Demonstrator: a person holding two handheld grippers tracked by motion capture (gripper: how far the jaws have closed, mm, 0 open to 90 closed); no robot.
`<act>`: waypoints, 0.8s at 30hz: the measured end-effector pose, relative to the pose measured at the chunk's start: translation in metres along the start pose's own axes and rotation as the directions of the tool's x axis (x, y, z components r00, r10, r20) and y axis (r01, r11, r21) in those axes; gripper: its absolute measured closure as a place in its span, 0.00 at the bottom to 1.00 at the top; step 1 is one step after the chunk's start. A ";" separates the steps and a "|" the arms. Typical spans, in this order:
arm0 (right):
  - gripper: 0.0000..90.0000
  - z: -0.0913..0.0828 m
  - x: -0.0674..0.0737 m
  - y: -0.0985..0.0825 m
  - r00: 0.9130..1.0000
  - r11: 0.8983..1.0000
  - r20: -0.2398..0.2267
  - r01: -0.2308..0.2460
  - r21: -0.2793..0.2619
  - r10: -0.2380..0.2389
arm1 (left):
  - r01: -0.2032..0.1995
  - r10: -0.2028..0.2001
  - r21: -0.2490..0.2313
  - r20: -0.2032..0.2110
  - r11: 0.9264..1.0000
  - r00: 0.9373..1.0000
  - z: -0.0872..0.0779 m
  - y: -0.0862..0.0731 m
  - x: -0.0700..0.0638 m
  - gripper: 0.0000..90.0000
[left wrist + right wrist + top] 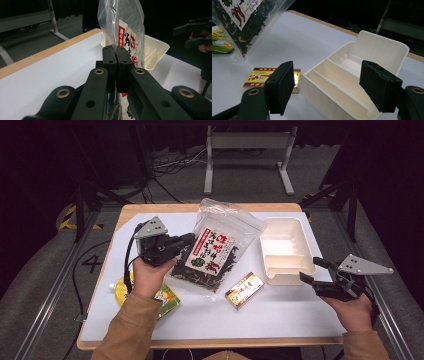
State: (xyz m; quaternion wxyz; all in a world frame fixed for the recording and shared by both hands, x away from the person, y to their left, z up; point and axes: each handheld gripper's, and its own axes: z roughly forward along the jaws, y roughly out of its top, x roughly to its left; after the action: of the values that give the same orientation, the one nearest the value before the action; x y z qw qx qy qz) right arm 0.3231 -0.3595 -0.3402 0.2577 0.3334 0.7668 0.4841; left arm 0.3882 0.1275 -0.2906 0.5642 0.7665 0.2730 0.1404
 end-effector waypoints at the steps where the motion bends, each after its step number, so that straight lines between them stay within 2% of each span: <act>1: 0.31 0.001 0.002 0.001 1.000 1.000 -0.006 0.003 0.001 -0.003 | 0.000 0.000 -0.011 0.004 1.000 1.000 -0.003 0.000 -0.002 0.98; 6: 0.32 0.005 0.010 0.005 0.999 1.000 -0.027 0.025 0.007 -0.025 | -0.012 0.013 -0.042 0.014 0.999 1.000 -0.010 0.000 -0.008 0.98; 10: 0.33 0.009 0.015 0.008 0.998 1.000 -0.051 0.026 0.008 -0.025 | -0.016 0.018 -0.066 0.024 0.998 1.000 -0.014 -0.001 -0.011 0.98; 17: 0.34 0.024 0.027 0.017 0.992 1.000 -0.123 0.013 0.015 -0.011 | -0.049 0.051 -0.102 0.016 0.994 0.999 -0.020 -0.004 -0.016 0.98; 20: 0.34 0.032 0.033 0.020 0.988 0.999 -0.152 0.039 0.028 -0.035 | -0.044 0.047 -0.115 0.023 0.992 0.999 -0.021 -0.007 -0.015 0.98; 24: 0.36 0.039 0.035 0.027 0.984 0.999 -0.178 0.017 0.033 -0.010 | -0.031 0.035 -0.118 0.031 0.993 0.999 -0.021 -0.011 -0.014 0.98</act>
State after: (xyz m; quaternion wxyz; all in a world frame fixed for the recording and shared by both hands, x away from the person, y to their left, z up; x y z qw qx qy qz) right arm 0.3360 -0.3025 -0.3338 0.1856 0.2880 0.7973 0.4968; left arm 0.3629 0.1382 -0.2925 0.6104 0.7385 0.2422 0.1529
